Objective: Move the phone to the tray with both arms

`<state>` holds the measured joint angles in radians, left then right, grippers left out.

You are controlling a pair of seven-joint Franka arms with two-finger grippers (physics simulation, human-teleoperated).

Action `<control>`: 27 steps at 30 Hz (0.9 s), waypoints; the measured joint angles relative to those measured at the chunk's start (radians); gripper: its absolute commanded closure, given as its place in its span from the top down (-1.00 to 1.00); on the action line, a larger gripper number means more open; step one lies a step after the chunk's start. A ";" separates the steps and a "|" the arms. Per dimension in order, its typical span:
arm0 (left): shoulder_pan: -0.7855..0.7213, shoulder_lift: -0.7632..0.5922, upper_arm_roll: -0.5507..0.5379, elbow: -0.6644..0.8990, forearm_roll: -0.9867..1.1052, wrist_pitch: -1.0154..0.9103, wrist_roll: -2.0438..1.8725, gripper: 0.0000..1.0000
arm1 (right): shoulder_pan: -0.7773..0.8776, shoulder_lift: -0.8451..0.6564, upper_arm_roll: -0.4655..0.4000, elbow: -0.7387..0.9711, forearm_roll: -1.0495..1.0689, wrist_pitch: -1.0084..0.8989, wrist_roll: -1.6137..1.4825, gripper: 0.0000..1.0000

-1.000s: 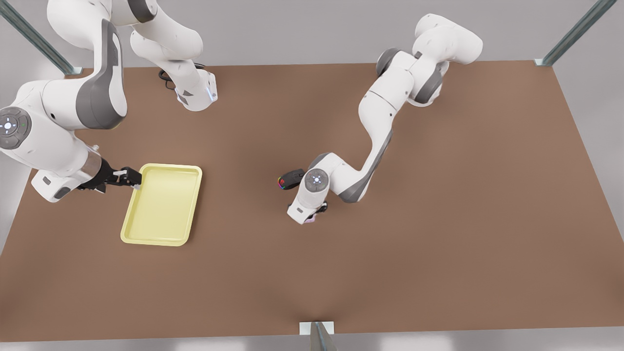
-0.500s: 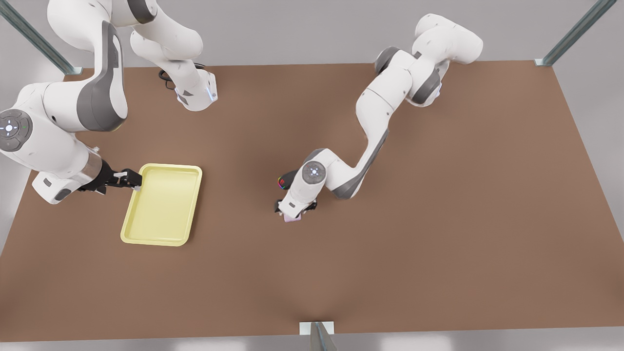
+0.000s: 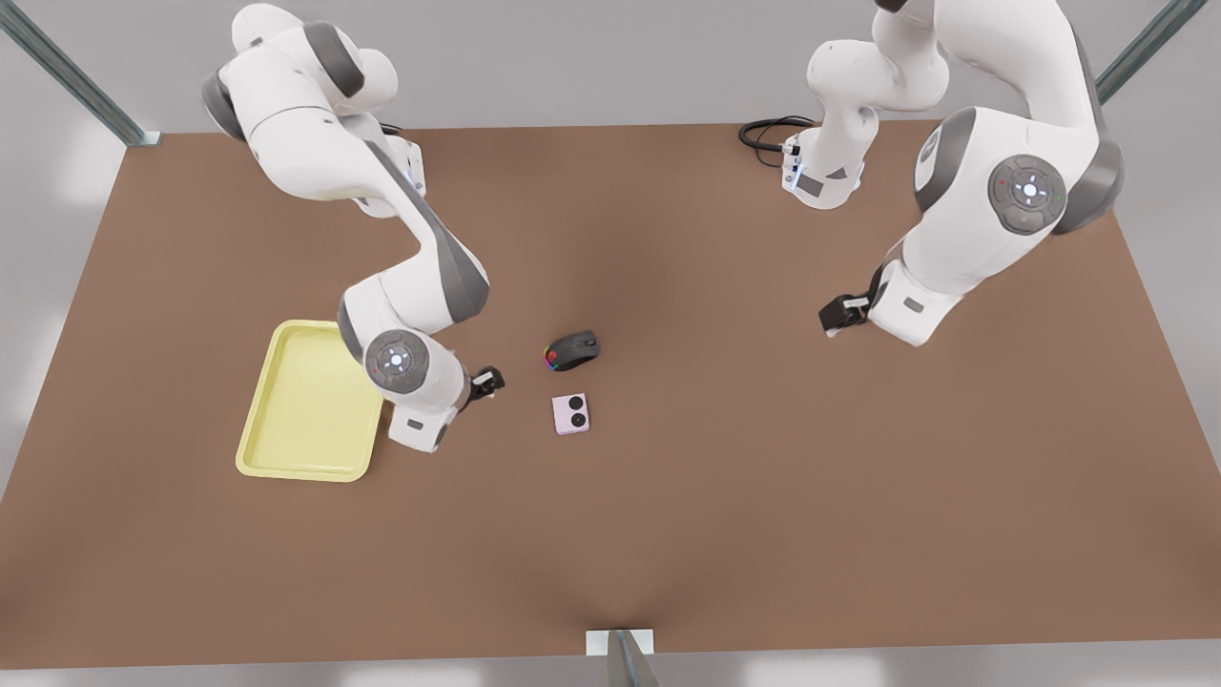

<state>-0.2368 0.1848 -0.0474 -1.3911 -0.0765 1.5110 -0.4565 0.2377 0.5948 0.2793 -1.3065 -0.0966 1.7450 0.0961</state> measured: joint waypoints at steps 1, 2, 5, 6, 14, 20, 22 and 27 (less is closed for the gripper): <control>0.000 0.002 0.002 0.003 -0.008 -0.013 0.022 1.00 | 0.035 0.034 -0.002 0.025 -0.013 0.023 0.035 1.00; 0.002 0.003 0.002 0.005 -0.013 -0.024 0.043 1.00 | 0.063 0.075 -0.003 0.058 -0.024 0.043 0.073 1.00; 0.004 0.018 0.001 0.005 -0.027 -0.046 0.098 1.00 | 0.125 0.145 -0.005 0.097 -0.046 0.104 0.191 1.00; 0.004 0.022 0.002 0.005 -0.030 -0.051 0.114 1.00 | 0.133 0.159 -0.005 0.099 -0.050 0.124 0.228 1.00; 0.004 0.048 0.002 0.005 -0.040 -0.070 0.218 1.00 | 0.185 0.221 -0.003 0.084 -0.058 0.221 0.463 1.00; 0.003 0.059 0.002 0.006 -0.042 -0.073 0.271 1.00 | 0.179 0.260 -0.004 0.064 -0.003 0.265 0.553 1.00; 0.004 0.060 0.003 0.006 -0.042 -0.074 0.285 1.00 | 0.177 0.274 -0.006 0.063 0.028 0.276 0.558 1.00; 0.008 0.058 0.013 0.007 -0.059 -0.075 0.314 1.00 | 0.176 0.315 -0.007 0.063 0.058 0.292 0.558 1.00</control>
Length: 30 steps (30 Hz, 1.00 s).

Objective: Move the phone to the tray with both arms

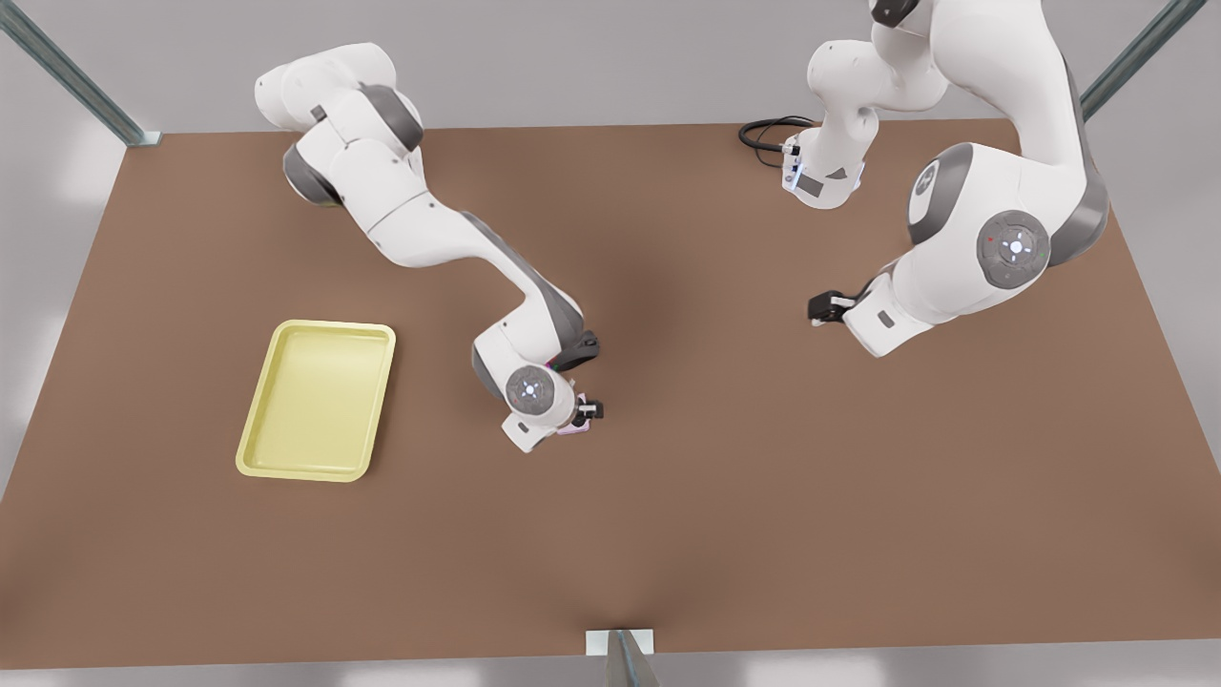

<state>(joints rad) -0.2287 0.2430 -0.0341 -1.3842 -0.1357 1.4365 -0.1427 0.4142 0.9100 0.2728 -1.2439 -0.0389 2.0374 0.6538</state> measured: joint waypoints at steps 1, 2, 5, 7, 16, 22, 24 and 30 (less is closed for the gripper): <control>0.001 0.000 0.003 0.000 -0.007 0.000 0.005 1.00 | -0.001 0.003 -0.001 -0.003 0.002 0.002 -0.002 1.00; 0.003 0.003 0.005 0.000 -0.012 0.002 0.010 1.00 | -0.007 0.005 -0.002 -0.009 0.005 0.004 -0.005 1.00; 0.000 -0.023 0.022 0.000 -0.017 0.011 0.021 1.00 | -0.012 0.020 -0.003 -0.018 0.010 0.011 -0.017 1.00; 0.007 -0.033 0.045 0.000 -0.015 0.016 0.027 1.00 | -0.008 0.025 -0.003 -0.029 0.009 0.018 -0.025 1.00; 0.006 -0.028 0.053 -0.001 -0.002 0.036 0.047 1.00 | 0.013 0.023 0.005 -0.071 -0.047 0.053 -0.066 1.00; 0.006 -0.027 0.053 -0.001 -0.002 0.040 0.055 1.00 | 0.027 0.033 0.005 -0.072 -0.092 0.065 -0.094 1.00; 0.006 -0.027 0.053 -0.001 -0.002 0.041 0.057 1.00 | 0.028 0.040 0.005 -0.072 -0.098 0.071 -0.101 1.00; 0.006 -0.027 0.053 -0.001 -0.002 0.042 0.063 1.00 | 0.028 0.047 0.005 -0.069 -0.104 0.087 -0.119 1.00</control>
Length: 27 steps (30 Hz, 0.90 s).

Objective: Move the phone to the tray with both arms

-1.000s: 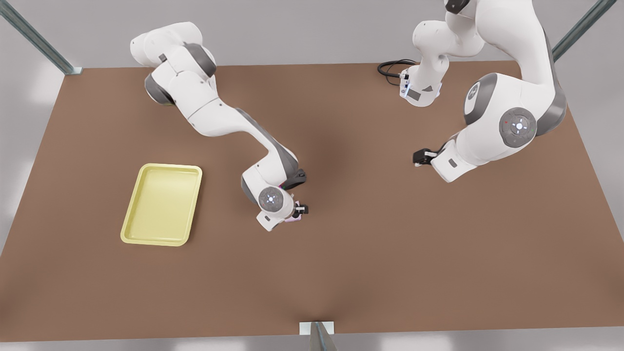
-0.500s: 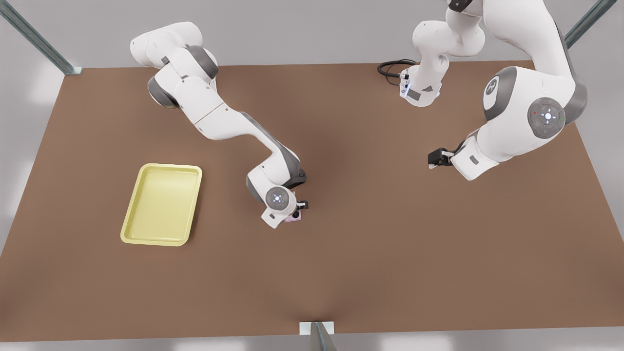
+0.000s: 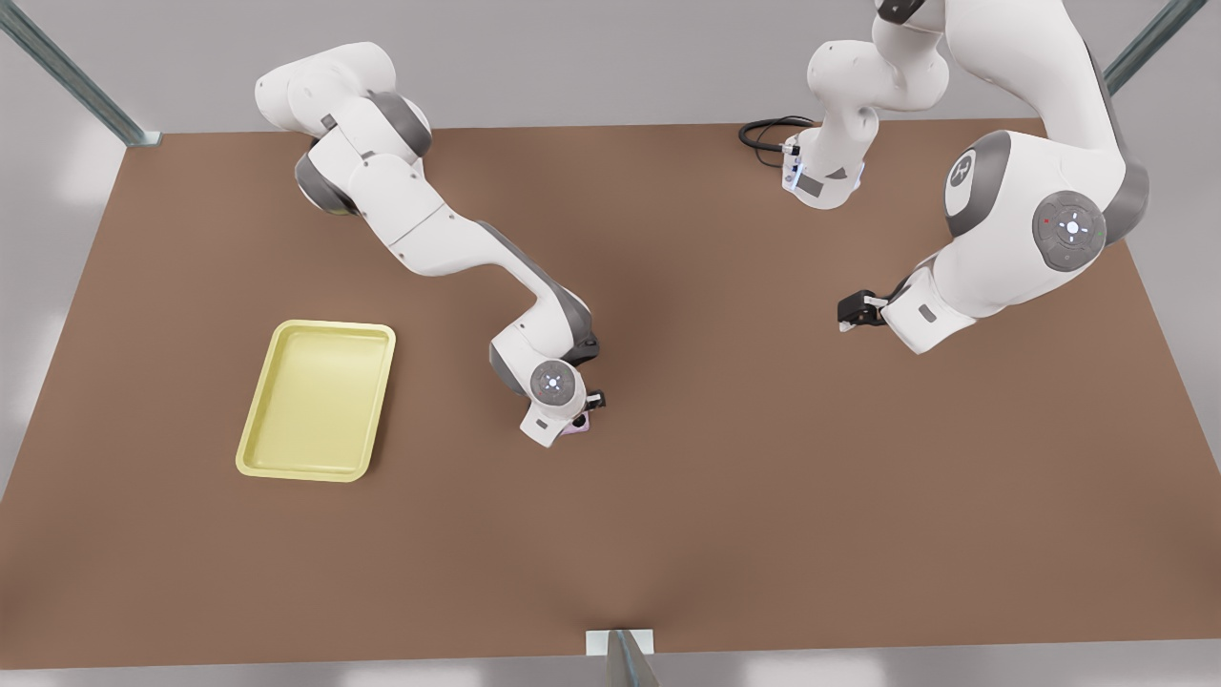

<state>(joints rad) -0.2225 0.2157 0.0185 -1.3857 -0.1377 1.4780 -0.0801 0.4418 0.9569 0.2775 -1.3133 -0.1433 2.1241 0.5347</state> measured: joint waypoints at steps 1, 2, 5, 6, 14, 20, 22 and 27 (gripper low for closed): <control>0.000 0.000 0.000 0.000 0.000 0.000 0.001 1.00 | 0.000 0.000 0.000 0.001 0.000 0.001 -0.003 1.00; 0.000 0.000 0.000 0.000 0.000 0.000 0.001 1.00 | 0.000 0.001 0.000 0.001 0.000 0.003 -0.005 1.00; 0.000 0.000 0.000 0.000 0.000 0.000 0.003 1.00 | 0.000 0.009 0.000 0.001 -0.001 0.008 -0.012 1.00; 0.000 -0.002 0.000 0.000 0.000 0.000 0.004 1.00 | 0.000 0.011 0.000 0.000 -0.002 0.011 -0.014 1.00; 0.000 -0.002 0.000 0.000 0.001 0.000 0.007 1.00 | 0.000 0.014 0.000 0.003 -0.002 0.032 -0.027 0.85; 0.000 0.000 0.000 0.000 0.001 0.000 0.009 1.00 | 0.000 0.013 0.000 0.004 0.005 0.040 -0.038 0.41; 0.000 0.001 -0.001 0.000 0.000 0.000 0.009 1.00 | -0.001 0.011 0.000 0.008 0.007 0.042 -0.044 0.41; 0.000 0.003 -0.002 0.000 -0.001 0.000 0.010 1.00 | -0.012 -0.009 -0.003 0.036 0.008 0.041 -0.056 0.42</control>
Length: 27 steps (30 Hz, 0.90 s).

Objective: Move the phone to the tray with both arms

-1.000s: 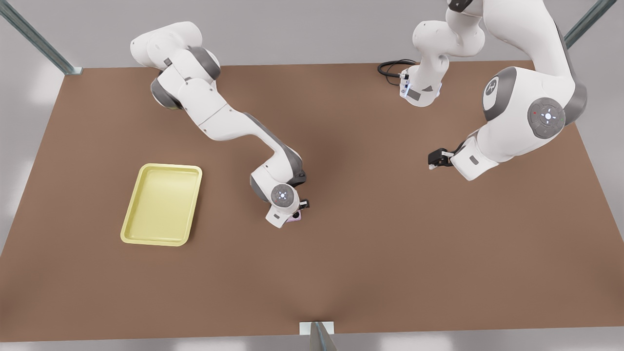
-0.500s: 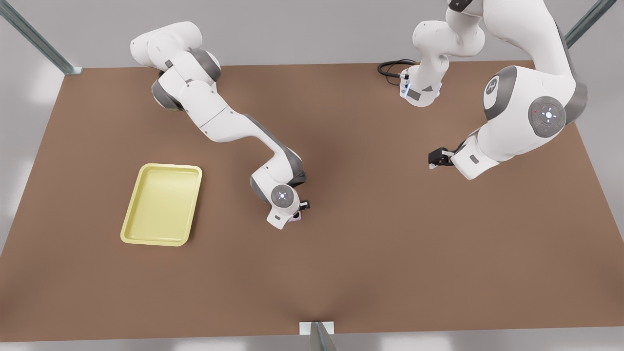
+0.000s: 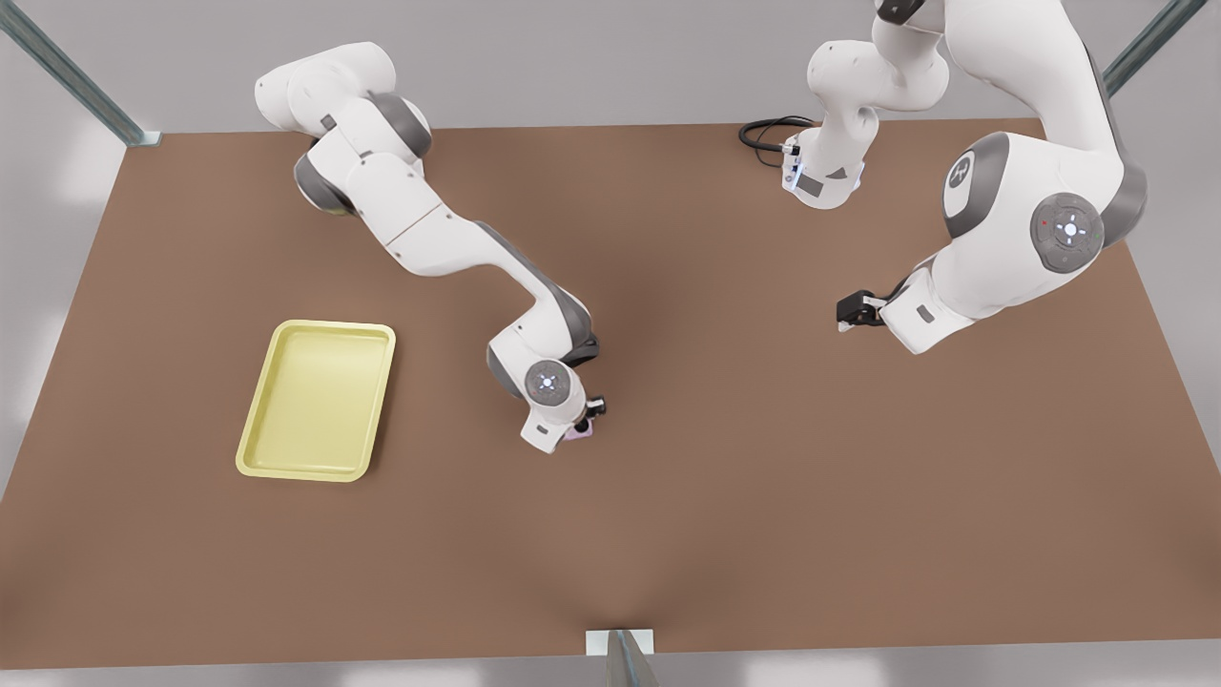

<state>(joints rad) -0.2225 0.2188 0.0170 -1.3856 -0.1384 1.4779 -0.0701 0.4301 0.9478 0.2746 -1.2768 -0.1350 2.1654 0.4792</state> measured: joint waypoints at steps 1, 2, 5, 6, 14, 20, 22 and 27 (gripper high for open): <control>0.000 0.000 0.000 0.000 0.000 0.000 0.000 1.00 | -0.018 -0.020 -0.001 -0.001 0.000 -0.002 -0.003 0.42; 0.000 0.000 0.000 0.000 0.000 0.000 0.000 1.00 | -0.050 -0.047 0.001 -0.002 0.000 -0.013 -0.008 0.42; 0.000 -0.001 0.000 0.000 0.001 0.000 0.001 1.00 | -0.177 -0.172 0.003 -0.098 0.001 -0.049 -0.033 0.42; 0.000 -0.001 0.000 0.000 0.001 0.000 0.001 1.00 | -0.223 -0.219 0.003 -0.158 0.001 -0.056 -0.042 0.42; 0.000 -0.002 0.001 0.000 0.004 0.000 0.002 1.00 | -0.584 -0.514 -0.001 -0.574 -0.001 -0.040 -0.155 0.43; 0.000 0.001 0.001 0.000 0.006 0.000 0.003 1.00 | -0.763 -0.542 -0.001 -0.702 -0.003 0.010 -0.291 1.00; 0.000 0.000 0.001 0.000 0.007 0.000 0.003 1.00 | -0.760 -0.544 0.000 -0.704 -0.004 0.019 -0.327 1.00; 0.000 0.000 0.001 0.000 0.007 0.000 0.003 1.00 | -0.739 -0.597 0.010 -0.373 -0.007 -0.097 -0.398 1.00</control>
<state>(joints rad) -0.2225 0.2190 0.0184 -1.3854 -0.1311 1.4778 -0.0672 -0.3088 0.3506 0.2845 -1.6494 -0.1418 2.0689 0.0810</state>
